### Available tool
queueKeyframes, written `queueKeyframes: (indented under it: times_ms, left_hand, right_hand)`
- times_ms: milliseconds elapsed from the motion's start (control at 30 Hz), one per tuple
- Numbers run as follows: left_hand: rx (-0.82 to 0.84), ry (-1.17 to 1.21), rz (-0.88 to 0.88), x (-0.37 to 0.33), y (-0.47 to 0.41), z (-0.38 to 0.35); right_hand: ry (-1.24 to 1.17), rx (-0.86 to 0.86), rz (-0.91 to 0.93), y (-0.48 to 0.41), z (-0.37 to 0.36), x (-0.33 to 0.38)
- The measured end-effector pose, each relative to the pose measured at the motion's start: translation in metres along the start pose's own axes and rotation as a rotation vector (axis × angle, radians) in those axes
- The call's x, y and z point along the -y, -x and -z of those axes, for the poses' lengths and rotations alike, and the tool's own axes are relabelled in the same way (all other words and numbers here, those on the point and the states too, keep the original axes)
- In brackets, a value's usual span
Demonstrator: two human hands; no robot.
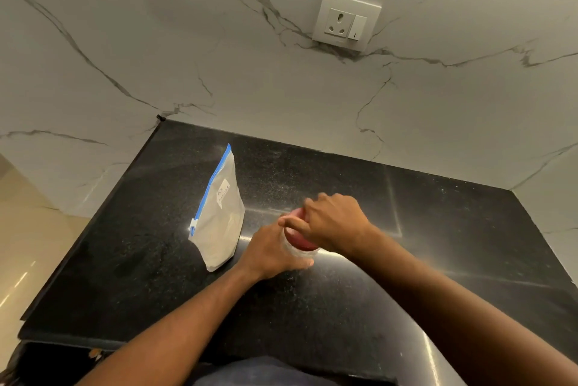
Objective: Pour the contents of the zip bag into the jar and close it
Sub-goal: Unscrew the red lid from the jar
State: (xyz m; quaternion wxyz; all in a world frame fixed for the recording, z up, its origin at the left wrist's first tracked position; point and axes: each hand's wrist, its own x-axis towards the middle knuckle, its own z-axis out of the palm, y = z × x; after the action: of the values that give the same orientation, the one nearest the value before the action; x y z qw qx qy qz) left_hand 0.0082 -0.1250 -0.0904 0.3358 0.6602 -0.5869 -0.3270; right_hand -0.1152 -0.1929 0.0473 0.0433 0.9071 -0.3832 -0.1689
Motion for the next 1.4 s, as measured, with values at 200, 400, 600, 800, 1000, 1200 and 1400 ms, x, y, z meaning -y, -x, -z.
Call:
queueKeyframes:
  times_ms: [200, 400, 600, 800, 1000, 1200, 1400]
  left_hand:
    - [0.007, -0.021, -0.013, 0.003, -0.004, -0.003]
    - [0.05, -0.049, -0.016, 0.004, -0.003, -0.003]
    - [-0.011, -0.011, -0.02, 0.005, -0.003, -0.002]
    - [-0.004, 0.002, -0.001, 0.003, -0.003, -0.001]
    - [-0.03, 0.001, -0.016, -0.002, 0.002, 0.001]
    - [-0.014, -0.043, -0.101, -0.009, 0.001, 0.002]
    - [-0.03, 0.046, -0.035, -0.005, 0.001, 0.0]
  right_hand:
    - [-0.124, 0.051, 0.092, 0.0, -0.004, 0.004]
    - [-0.308, 0.163, 0.389, -0.003, 0.013, 0.001]
    - [0.058, -0.017, 0.022, -0.008, 0.002, 0.008]
    - [-0.006, 0.087, 0.241, -0.009, 0.003, 0.001]
    - [-0.012, 0.092, 0.429, 0.0, 0.002, -0.007]
    - [-0.027, 0.045, 0.475, 0.011, -0.005, -0.014]
    - [-0.106, -0.102, 0.489, 0.021, 0.0, -0.034]
